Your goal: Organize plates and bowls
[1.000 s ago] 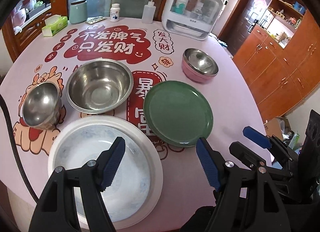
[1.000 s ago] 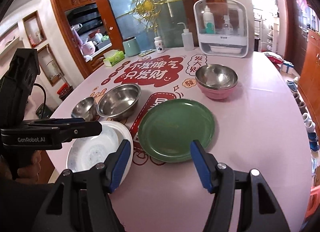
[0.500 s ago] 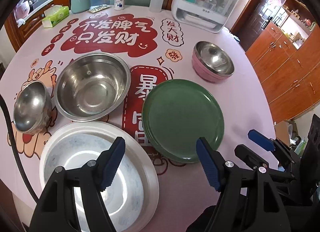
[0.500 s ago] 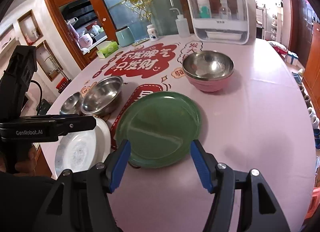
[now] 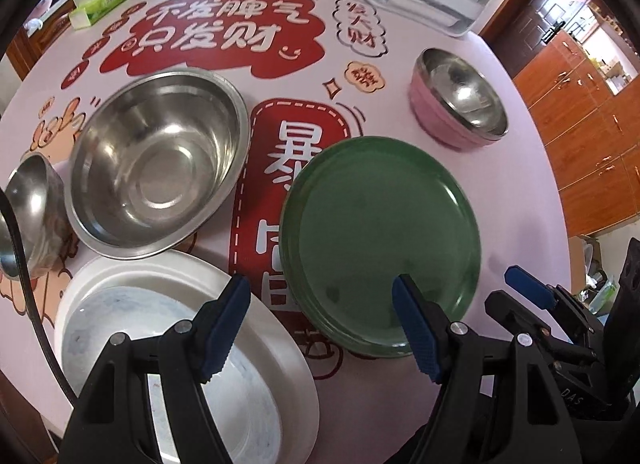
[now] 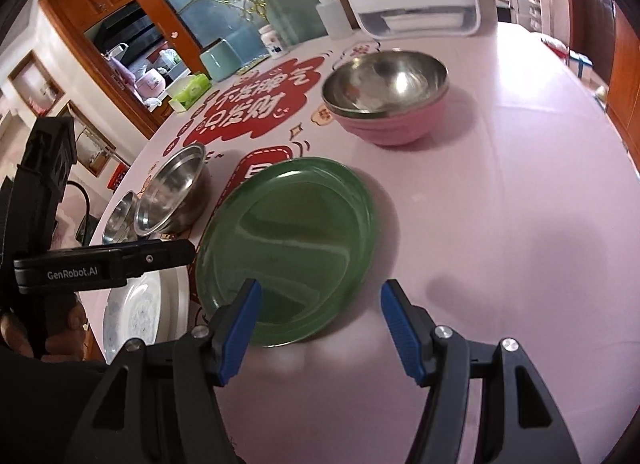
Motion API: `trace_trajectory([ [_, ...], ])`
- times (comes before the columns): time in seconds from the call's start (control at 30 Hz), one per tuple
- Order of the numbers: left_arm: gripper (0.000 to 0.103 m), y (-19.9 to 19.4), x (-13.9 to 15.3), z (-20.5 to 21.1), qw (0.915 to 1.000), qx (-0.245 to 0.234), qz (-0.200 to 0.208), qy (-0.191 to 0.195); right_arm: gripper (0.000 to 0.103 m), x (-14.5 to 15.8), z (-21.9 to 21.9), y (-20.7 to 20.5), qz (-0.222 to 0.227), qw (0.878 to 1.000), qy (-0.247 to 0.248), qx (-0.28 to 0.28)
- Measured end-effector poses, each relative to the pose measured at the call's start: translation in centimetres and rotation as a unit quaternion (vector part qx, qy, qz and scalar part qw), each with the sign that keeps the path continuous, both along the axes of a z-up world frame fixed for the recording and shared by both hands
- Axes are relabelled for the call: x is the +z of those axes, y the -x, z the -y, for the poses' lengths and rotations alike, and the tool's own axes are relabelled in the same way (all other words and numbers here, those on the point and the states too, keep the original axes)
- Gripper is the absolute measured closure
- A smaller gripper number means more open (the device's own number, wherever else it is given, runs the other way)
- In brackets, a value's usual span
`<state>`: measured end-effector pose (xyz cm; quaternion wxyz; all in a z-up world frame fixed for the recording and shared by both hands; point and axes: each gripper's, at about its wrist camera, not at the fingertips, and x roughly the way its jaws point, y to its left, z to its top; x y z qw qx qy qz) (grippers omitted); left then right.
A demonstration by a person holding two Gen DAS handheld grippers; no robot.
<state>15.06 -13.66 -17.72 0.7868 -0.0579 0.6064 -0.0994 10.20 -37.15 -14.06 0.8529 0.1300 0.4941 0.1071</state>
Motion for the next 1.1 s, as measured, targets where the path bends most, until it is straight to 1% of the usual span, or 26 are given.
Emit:
trace_trajectory([
  [0.17, 0.031, -1.0, -1.2, 0.1, 0.9998, 0.004, -0.017, 0.003, 0.041, -1.2, 0.6, -0.7, -0.019, 1.0, -0.02, -0.005],
  [0.27, 0.04, -1.4, -1.8, 0.2, 0.9997, 0.002, -0.025, 0.004, 0.041, -1.7, 0.9, -0.9, -0.024, 0.999, -0.03, -0.008],
  [0.3, 0.042, -1.5, -2.0, 0.3, 0.9996, 0.001, -0.028, 0.002, 0.041, -1.8, 1.0, -0.9, -0.024, 0.999, -0.032, -0.01],
  [0.33, 0.044, -1.6, -2.1, 0.3, 0.9995, 0.0, -0.03, 0.001, 0.043, -1.9, 1.0, -0.9, -0.024, 0.999, -0.035, -0.01],
  [0.4, 0.049, -1.9, -2.5, 0.2, 0.9994, 0.002, -0.033, 0.001, 0.052, -2.1, 1.1, -1.1, -0.027, 0.999, -0.039, -0.011],
  [0.43, 0.052, -2.0, -2.6, 0.2, 0.9994, 0.002, -0.035, 0.001, 0.053, -2.2, 1.2, -1.1, -0.029, 0.999, -0.041, -0.012],
  [0.53, 0.056, -2.5, -3.0, 0.3, 0.9992, 0.001, -0.039, -0.004, 0.059, -2.5, 1.3, -1.2, -0.032, 0.998, -0.046, -0.014],
  [0.6, 0.056, -2.7, -3.2, 0.4, 0.9991, 0.0, -0.041, -0.004, 0.065, -2.7, 1.3, -1.3, -0.035, 0.998, -0.047, -0.014],
  [0.67, 0.057, -2.9, -3.4, 0.5, 0.999, -0.001, -0.044, -0.003, 0.067, -2.8, 1.3, -1.4, -0.038, 0.998, -0.047, -0.014],
  [0.73, 0.06, -3.1, -3.6, 0.6, 0.9989, -0.002, -0.046, -0.008, 0.069, -3.0, 1.3, -1.5, -0.041, 0.998, -0.047, -0.013],
  [0.87, 0.064, -3.6, -4.1, 0.7, 0.9987, 0.003, -0.05, -0.009, 0.077, -3.3, 1.3, -1.8, -0.047, 0.998, -0.049, -0.01],
  [0.93, 0.067, -3.8, -4.3, 0.7, 0.9985, 0.003, -0.053, -0.01, 0.079, -3.5, 1.3, -1.9, -0.049, 0.998, -0.049, -0.01],
  [1.1, 0.07, -4.5, -4.8, 1.0, 0.9982, 0.002, -0.058, -0.017, 0.083, -3.7, 1.2, -1.9, -0.051, 0.998, -0.045, -0.009],
])
